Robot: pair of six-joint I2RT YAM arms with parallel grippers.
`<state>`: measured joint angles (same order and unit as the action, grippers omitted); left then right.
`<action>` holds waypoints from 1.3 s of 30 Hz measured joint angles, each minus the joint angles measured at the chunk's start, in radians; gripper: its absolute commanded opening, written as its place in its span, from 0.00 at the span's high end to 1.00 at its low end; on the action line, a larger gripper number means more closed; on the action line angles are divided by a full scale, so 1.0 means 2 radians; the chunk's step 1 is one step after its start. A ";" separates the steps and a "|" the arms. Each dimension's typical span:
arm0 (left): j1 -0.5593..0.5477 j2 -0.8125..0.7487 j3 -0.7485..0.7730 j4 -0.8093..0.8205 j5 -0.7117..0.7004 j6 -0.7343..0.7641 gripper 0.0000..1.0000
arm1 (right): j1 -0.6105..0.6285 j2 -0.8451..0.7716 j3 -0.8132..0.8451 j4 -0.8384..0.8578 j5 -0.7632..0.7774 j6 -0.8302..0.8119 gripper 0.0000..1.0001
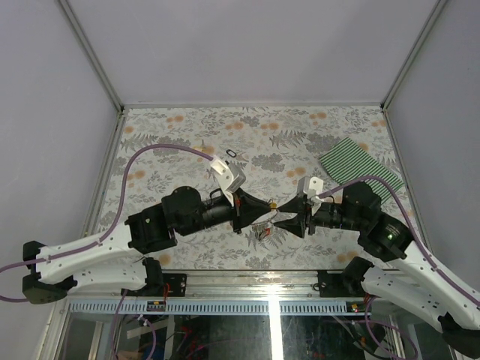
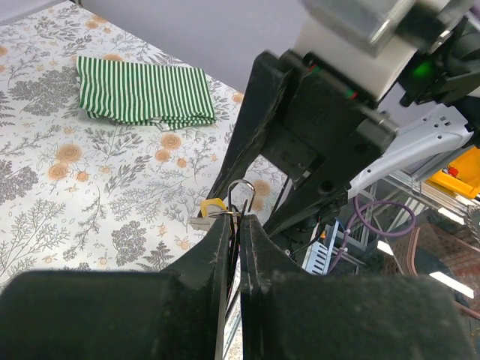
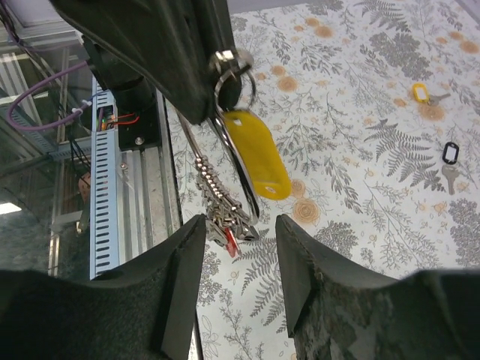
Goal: Put the keys on the keyring
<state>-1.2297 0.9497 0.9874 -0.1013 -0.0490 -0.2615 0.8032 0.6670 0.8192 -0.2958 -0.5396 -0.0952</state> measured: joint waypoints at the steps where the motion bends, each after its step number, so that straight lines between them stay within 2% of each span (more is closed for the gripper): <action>1: 0.000 0.002 0.005 -0.005 0.000 0.001 1.00 | 0.000 -0.002 -0.007 0.006 0.002 0.003 0.53; 9: 0.000 0.018 0.041 -0.044 0.000 0.008 1.00 | 0.000 -0.007 -0.045 0.071 0.004 0.041 0.62; 14: 0.000 0.030 0.057 -0.066 -0.002 0.013 1.00 | 0.000 -0.011 -0.059 0.111 0.002 0.066 0.75; 21: 0.000 0.042 0.077 -0.091 -0.006 0.018 1.00 | 0.000 -0.016 -0.079 0.138 0.004 0.088 1.00; 29: 0.000 0.045 0.081 -0.099 -0.011 0.023 0.83 | 0.000 -0.027 -0.094 0.154 0.002 0.105 1.00; 39: 0.000 0.048 0.088 -0.099 -0.020 0.027 0.74 | 0.000 -0.029 -0.107 0.163 -0.001 0.122 1.00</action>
<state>-1.2297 1.0466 1.1629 -0.2989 -0.0895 -0.2081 0.8032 0.6094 0.6056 0.0311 -0.5407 0.1490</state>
